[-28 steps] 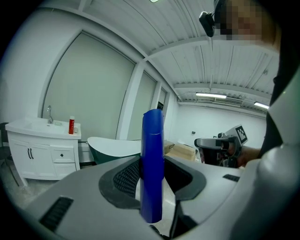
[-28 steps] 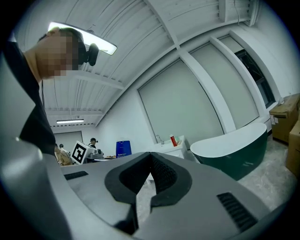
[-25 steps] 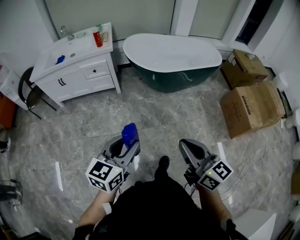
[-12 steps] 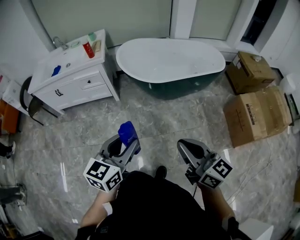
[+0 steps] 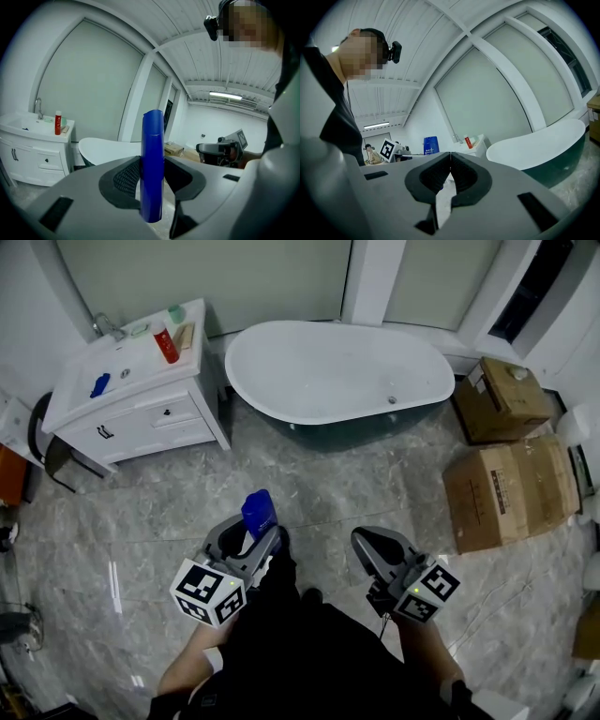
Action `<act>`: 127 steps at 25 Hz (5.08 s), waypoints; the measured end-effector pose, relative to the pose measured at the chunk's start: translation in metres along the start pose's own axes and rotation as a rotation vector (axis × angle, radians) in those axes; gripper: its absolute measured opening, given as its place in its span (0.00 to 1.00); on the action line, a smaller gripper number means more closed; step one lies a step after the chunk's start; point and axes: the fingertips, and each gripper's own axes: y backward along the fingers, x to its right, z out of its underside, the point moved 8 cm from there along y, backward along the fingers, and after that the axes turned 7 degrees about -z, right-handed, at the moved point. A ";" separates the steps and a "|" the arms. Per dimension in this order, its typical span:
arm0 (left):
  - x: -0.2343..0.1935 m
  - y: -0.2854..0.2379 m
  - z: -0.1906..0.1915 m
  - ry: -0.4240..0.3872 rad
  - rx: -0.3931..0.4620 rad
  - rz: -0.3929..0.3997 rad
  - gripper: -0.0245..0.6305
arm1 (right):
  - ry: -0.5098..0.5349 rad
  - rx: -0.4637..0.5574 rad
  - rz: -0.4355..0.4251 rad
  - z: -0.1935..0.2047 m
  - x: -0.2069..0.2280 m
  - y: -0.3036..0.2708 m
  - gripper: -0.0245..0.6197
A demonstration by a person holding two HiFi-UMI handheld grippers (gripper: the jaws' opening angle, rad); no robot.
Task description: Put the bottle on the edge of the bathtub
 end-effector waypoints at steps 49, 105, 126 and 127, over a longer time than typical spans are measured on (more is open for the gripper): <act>-0.234 -0.331 -0.015 0.076 -0.072 -0.061 0.28 | -0.170 -0.297 -0.267 -0.019 0.343 -0.296 0.08; -0.361 -0.424 0.391 0.042 0.068 -0.317 0.28 | 0.106 -0.441 -0.459 0.375 0.526 -0.369 0.17; -0.405 -0.535 0.489 -0.023 0.062 -0.301 0.28 | 0.105 -0.389 -0.366 0.447 0.578 -0.356 0.14; -0.409 -0.541 0.492 -0.025 0.066 -0.301 0.28 | 0.114 -0.394 -0.364 0.448 0.579 -0.357 0.14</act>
